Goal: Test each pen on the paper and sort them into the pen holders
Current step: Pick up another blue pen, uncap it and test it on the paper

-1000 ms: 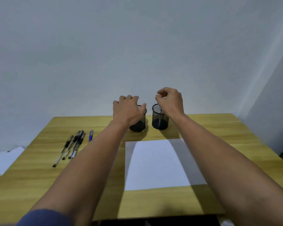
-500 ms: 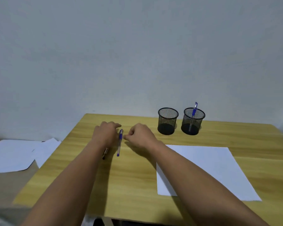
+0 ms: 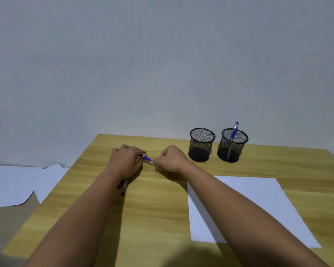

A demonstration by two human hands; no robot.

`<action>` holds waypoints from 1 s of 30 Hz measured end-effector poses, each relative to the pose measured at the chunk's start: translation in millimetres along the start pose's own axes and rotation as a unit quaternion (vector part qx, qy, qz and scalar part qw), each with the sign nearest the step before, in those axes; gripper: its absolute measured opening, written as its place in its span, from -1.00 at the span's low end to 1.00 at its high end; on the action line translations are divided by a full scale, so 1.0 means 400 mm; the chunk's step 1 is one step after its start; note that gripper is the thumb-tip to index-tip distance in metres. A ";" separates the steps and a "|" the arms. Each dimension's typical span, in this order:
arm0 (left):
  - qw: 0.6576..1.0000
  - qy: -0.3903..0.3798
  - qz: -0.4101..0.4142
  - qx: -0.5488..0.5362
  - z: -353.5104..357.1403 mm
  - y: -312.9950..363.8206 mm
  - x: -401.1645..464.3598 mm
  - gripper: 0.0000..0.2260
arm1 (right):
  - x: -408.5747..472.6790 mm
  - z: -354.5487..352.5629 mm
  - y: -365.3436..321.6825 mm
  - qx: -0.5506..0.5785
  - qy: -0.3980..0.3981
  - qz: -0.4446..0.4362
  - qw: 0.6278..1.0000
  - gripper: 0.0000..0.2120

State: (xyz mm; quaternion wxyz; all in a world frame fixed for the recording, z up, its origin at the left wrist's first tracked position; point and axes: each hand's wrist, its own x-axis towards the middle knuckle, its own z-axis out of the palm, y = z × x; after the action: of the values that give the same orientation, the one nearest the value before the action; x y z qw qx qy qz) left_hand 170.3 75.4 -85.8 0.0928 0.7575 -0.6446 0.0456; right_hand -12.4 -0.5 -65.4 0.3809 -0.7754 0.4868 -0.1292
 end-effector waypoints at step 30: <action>0.956 -0.134 -0.030 -0.261 -0.116 0.364 -0.090 -0.63 | -0.197 -0.386 0.225 0.468 0.344 0.140 0.802 -0.74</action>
State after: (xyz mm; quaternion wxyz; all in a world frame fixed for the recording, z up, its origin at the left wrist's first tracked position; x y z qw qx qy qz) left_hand 23.3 97.4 -35.4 0.2018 0.7248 -0.6177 -0.2288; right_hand -198.4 -26.4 -12.2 0.5186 -0.3309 0.5695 -0.5451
